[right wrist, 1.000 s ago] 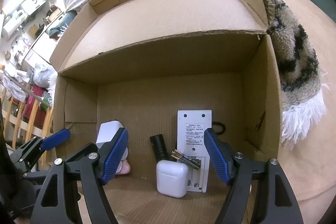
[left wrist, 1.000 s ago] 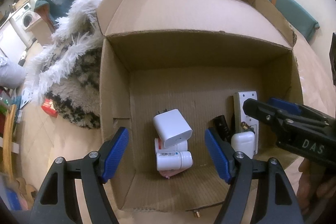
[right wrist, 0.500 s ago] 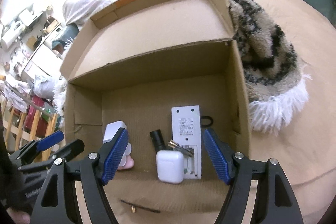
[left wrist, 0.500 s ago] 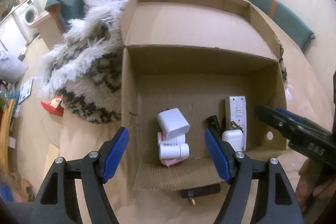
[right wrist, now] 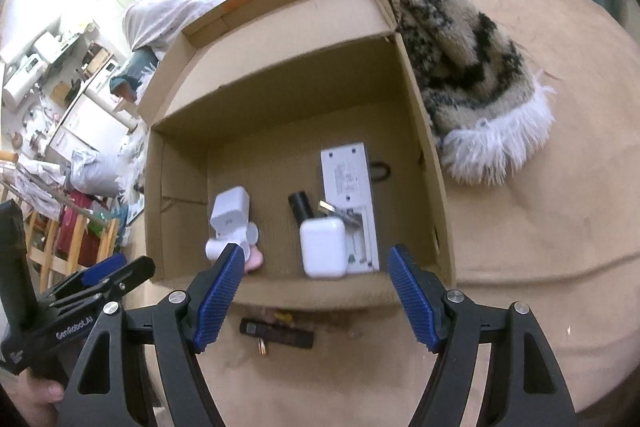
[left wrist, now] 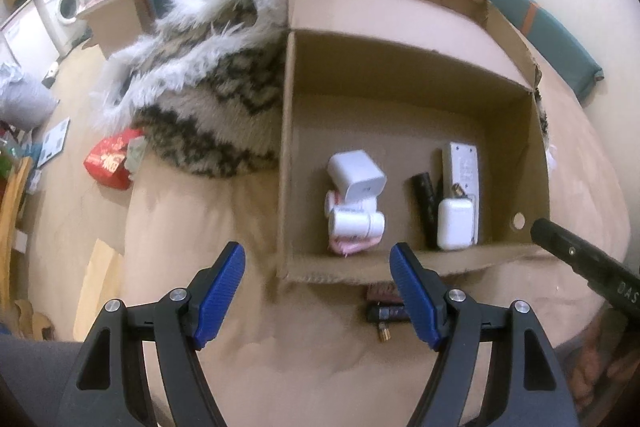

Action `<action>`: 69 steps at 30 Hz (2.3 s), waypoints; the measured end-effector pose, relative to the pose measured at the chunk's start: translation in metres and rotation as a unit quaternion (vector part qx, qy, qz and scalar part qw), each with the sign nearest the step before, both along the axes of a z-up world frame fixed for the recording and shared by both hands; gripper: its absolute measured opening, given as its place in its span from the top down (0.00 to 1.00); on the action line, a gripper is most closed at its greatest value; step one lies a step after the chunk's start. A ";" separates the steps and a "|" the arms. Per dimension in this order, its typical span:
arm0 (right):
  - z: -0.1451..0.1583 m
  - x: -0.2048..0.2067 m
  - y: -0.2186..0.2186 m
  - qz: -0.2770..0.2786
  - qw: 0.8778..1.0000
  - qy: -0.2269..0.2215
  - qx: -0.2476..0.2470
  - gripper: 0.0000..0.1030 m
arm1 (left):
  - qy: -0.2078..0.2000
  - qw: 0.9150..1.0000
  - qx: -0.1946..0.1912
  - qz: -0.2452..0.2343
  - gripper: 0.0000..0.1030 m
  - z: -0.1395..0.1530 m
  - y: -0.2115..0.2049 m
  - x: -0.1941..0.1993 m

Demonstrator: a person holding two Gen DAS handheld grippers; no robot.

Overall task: Organize rigid objects
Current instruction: 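Withdraw both tools from the box toward the remaining items, then grasp the small gold battery with the left tool while the right tool grasps the black battery pack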

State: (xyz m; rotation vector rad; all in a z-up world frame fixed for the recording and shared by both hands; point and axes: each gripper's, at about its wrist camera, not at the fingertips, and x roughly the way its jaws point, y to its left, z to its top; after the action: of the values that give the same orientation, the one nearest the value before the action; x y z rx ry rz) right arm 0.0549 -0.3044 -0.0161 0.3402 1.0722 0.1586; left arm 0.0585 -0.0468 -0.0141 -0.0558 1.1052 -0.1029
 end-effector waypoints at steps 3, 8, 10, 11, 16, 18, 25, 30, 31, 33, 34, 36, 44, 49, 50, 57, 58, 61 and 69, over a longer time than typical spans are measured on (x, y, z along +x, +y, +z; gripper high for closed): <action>-0.004 -0.008 0.004 0.001 1.000 0.008 -0.002 0.24 | 0.005 1.000 0.000 0.000 0.30 -0.004 0.002 -0.006; -0.012 -0.017 0.011 0.004 1.000 0.021 -0.005 0.24 | 0.021 1.000 0.000 0.000 0.30 -0.014 0.002 -0.015; -0.015 -0.019 0.013 0.007 1.000 0.026 -0.009 0.24 | 0.029 1.000 0.006 -0.004 0.30 -0.020 0.000 -0.017; -0.016 -0.019 0.014 0.007 1.000 0.029 -0.011 0.24 | 0.031 0.999 0.008 -0.004 0.30 -0.023 -0.001 -0.017; -0.026 -0.017 0.011 -0.004 0.999 0.047 -0.011 0.24 | 0.053 0.998 0.011 0.010 0.30 -0.038 0.002 -0.012; -0.031 -0.016 0.007 -0.015 0.998 0.060 -0.006 0.24 | 0.064 0.998 0.007 0.018 0.30 -0.044 0.005 -0.009; -0.049 -0.007 0.001 -0.039 0.995 0.093 0.023 0.24 | 0.115 0.993 -0.017 0.029 0.30 -0.070 0.009 -0.005; -0.052 -0.002 0.005 -0.035 0.994 0.098 0.026 0.24 | 0.142 0.989 -0.021 -0.036 0.51 -0.086 -0.025 -0.008; -0.051 -0.001 0.006 -0.035 0.994 0.098 0.026 0.24 | 0.151 0.987 -0.015 -0.057 0.51 -0.092 -0.037 -0.011; -0.052 -0.001 0.007 -0.033 0.994 0.097 0.024 0.24 | 0.173 0.980 0.018 -0.101 0.50 -0.106 -0.059 -0.017; -0.052 -0.001 0.007 -0.033 0.994 0.097 0.024 0.24 | 0.184 0.975 0.031 -0.123 0.50 -0.113 -0.069 -0.021; -0.052 -0.001 0.007 -0.033 0.994 0.098 0.024 0.24 | 0.182 0.974 0.042 -0.129 0.50 -0.119 -0.078 -0.023; -0.052 0.000 0.008 -0.029 0.995 0.098 0.021 0.24 | 0.163 0.981 0.044 -0.099 0.83 -0.126 -0.077 -0.011; -0.053 0.000 0.008 -0.029 0.995 0.097 0.022 0.24 | 0.181 0.978 0.012 -0.101 0.91 -0.124 -0.060 -0.012; -0.053 0.001 0.008 -0.028 0.995 0.097 0.022 0.24 | 0.189 0.977 0.008 -0.099 0.91 -0.120 -0.048 -0.012; -0.062 -0.002 0.010 -0.022 0.992 0.120 0.040 0.24 | 0.164 0.982 0.018 -0.087 0.91 -0.072 -0.008 -0.024; -0.064 -0.003 0.013 -0.018 0.991 0.126 0.041 0.24 | 0.155 0.985 0.019 -0.080 0.91 -0.064 -0.001 -0.025; -0.074 -0.005 0.029 0.005 0.989 0.145 0.039 0.24 | 0.136 0.989 0.017 -0.051 0.91 -0.048 0.023 -0.023; -0.106 -0.011 0.088 0.037 0.981 0.188 0.016 0.24 | 0.112 0.993 -0.009 0.022 0.91 -0.037 0.051 -0.016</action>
State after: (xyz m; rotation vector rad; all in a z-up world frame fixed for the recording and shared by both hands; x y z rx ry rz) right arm 0.0437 -0.2161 -0.1218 0.3672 1.4577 0.1821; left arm 0.0429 0.0047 -0.0508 -0.1112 1.3260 -0.0677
